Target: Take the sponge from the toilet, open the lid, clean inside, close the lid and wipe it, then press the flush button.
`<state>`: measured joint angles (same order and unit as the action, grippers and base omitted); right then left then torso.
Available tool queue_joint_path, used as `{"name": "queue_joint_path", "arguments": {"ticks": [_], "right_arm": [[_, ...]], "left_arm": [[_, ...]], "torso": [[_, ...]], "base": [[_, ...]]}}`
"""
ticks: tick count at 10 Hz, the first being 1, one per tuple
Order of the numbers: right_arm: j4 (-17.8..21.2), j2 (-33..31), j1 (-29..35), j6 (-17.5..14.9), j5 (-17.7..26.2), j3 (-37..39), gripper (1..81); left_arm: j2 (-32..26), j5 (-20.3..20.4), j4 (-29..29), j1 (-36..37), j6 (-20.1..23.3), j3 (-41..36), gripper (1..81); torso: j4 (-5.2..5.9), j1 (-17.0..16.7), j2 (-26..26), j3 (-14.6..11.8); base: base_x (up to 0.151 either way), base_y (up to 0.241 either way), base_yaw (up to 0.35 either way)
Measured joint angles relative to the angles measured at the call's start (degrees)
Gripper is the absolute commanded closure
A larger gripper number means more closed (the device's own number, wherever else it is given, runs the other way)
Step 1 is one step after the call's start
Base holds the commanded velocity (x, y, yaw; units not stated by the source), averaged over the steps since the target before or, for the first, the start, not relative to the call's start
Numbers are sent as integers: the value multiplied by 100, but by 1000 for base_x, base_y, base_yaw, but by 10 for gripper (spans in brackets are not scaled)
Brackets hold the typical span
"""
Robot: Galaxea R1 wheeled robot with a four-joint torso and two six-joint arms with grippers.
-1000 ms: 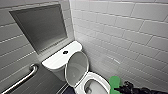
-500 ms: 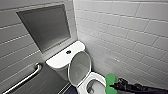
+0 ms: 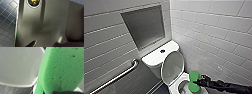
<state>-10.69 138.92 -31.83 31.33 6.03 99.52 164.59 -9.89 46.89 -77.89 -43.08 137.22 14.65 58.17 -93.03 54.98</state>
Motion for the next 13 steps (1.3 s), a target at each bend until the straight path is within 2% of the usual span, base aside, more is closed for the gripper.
{"name": "queue_joint_path", "arguments": {"ticks": [3, 6, 13], "right_arm": [[4, 272, 9, 177, -72, 541, 811], [4, 549, 0, 183, -152, 990, 811], [-2, 674, 72, 180, -150, 1053, 811]], "left_arm": [[0, 24, 0, -17, 2, 40, 10], [2, 24, -4, -17, 0, 99, 10], [201, 18, -4, -17, 0, 377, 10]], "torso": [[-2, 0, 0, 2], [-2, 0, 0, 2], [-2, 0, 0, 2]], "base": [[0, 0, 0], [0, 0, 0], [0, 0, 0]]}}
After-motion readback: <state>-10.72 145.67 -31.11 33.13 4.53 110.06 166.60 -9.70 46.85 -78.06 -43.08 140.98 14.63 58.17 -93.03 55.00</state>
